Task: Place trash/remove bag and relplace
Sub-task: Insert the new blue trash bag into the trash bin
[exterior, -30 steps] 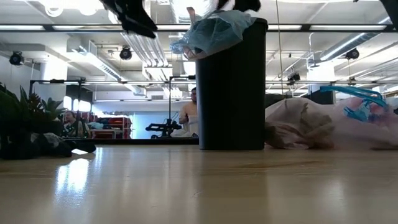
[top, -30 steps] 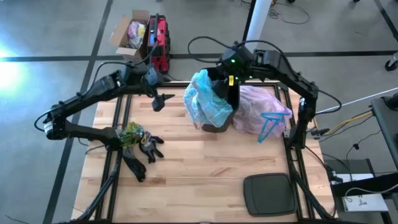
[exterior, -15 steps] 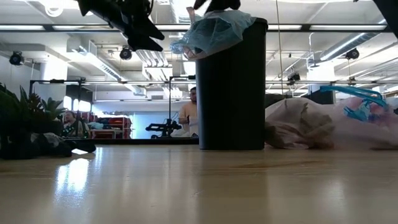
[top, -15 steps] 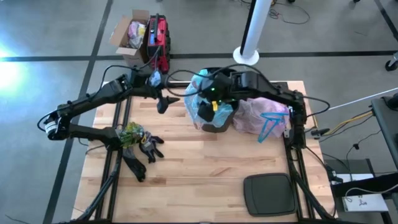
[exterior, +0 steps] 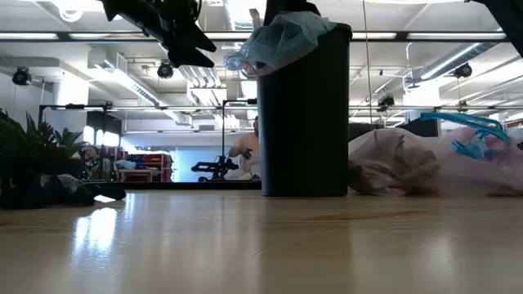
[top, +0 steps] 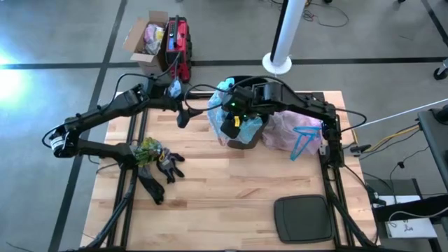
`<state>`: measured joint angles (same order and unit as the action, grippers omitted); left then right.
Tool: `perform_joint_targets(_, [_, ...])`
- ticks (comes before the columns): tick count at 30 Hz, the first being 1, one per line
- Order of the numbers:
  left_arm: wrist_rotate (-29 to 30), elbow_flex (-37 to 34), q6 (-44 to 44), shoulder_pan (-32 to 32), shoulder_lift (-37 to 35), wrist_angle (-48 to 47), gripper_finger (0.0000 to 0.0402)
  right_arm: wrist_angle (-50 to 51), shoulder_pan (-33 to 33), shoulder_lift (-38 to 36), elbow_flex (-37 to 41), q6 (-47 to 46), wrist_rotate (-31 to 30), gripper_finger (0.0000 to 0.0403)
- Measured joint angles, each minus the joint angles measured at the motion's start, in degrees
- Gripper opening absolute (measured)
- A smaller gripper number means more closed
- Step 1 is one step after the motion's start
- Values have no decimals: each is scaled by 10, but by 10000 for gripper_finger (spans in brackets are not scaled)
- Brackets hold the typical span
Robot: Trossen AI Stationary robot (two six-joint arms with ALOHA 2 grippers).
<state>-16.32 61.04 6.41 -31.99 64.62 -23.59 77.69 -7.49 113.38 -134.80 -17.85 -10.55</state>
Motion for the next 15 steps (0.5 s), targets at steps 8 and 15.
perform_joint_targets(8, [1,0,-6,0,0,-6,311,36,-2,-8,-1,28,-1,12])
perform_joint_targets(15, [2,0,-11,0,-4,2,311,49,-4,-54,-1,24,-78,3])
